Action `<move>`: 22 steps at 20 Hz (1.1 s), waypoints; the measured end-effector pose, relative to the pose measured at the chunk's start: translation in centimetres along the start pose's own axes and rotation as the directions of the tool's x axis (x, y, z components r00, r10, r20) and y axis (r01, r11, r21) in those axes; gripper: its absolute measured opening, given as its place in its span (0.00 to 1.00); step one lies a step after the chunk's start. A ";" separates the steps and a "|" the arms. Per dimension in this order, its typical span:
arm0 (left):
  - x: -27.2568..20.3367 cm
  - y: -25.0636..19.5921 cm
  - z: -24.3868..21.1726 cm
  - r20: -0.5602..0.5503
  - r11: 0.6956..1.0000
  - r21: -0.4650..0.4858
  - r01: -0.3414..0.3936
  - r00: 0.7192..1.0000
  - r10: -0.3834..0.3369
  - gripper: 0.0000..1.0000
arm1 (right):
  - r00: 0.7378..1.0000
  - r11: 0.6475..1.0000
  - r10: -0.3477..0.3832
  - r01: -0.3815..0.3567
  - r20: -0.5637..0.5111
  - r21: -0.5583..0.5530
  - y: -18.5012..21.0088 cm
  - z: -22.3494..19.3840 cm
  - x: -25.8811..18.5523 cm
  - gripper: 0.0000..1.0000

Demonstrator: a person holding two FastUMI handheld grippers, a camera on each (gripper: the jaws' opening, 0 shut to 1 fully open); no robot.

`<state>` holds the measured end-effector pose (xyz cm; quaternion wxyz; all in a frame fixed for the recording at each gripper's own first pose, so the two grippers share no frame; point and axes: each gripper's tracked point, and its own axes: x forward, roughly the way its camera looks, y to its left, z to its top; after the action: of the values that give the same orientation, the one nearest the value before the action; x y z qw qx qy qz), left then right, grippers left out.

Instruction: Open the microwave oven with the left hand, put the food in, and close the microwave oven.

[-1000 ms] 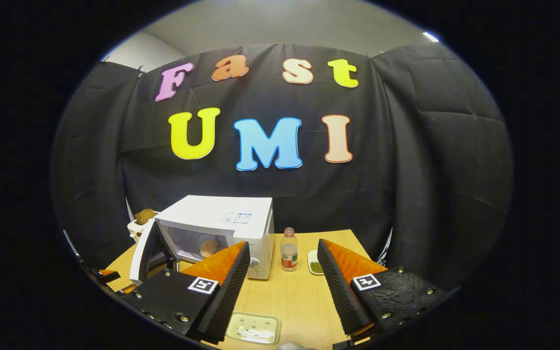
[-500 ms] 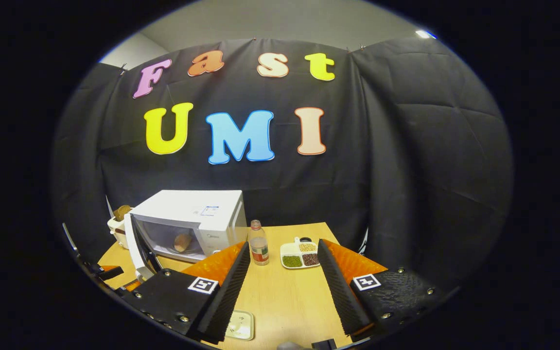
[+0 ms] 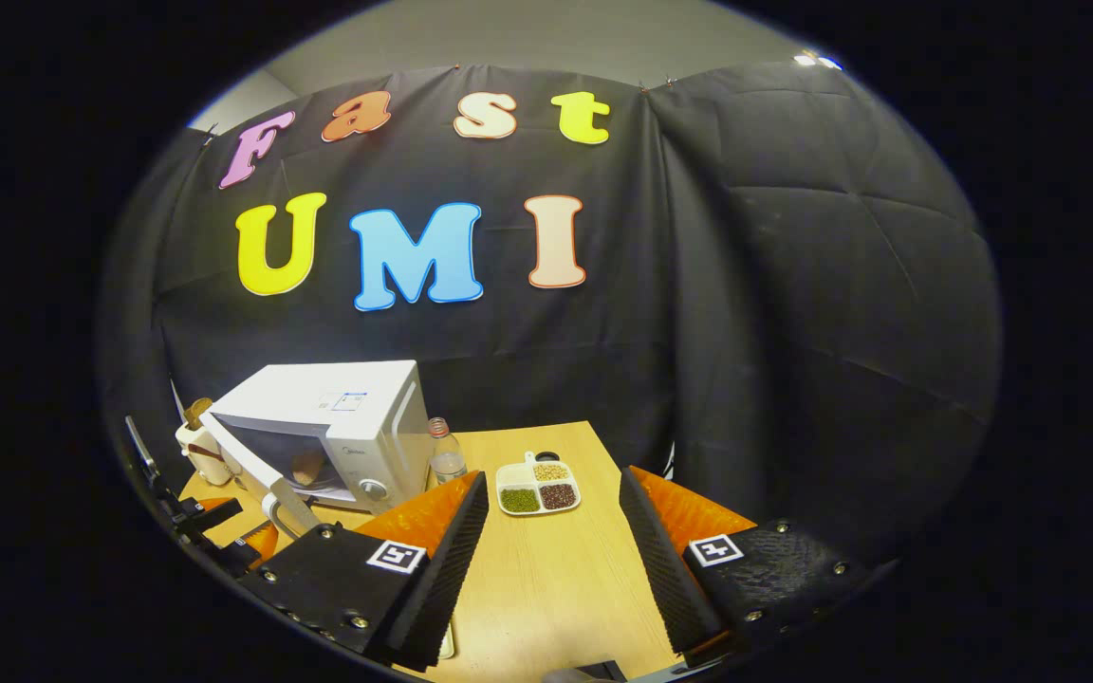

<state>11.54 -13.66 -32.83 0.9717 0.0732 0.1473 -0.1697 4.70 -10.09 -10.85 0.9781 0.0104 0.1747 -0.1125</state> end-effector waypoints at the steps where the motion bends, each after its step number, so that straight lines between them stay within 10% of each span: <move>1: 0.8 -0.2 0.6 0.011 1.000 0.014 0.001 1.000 -0.001 0.96 | 1.000 1.000 -0.015 0.015 -0.010 -0.011 -0.6 -0.3 0.2 0.86; 22: 9.9 -0.1 3.1 0.053 0.994 -0.064 -0.084 0.995 0.087 0.97 | 0.992 0.994 -0.081 0.088 -0.101 0.068 -4.4 -3.0 0.1 0.86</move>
<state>21.23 -17.36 -32.96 0.9835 0.0448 0.1222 -0.1254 2.74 -14.23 -13.62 0.9618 0.0439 0.2184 -0.1593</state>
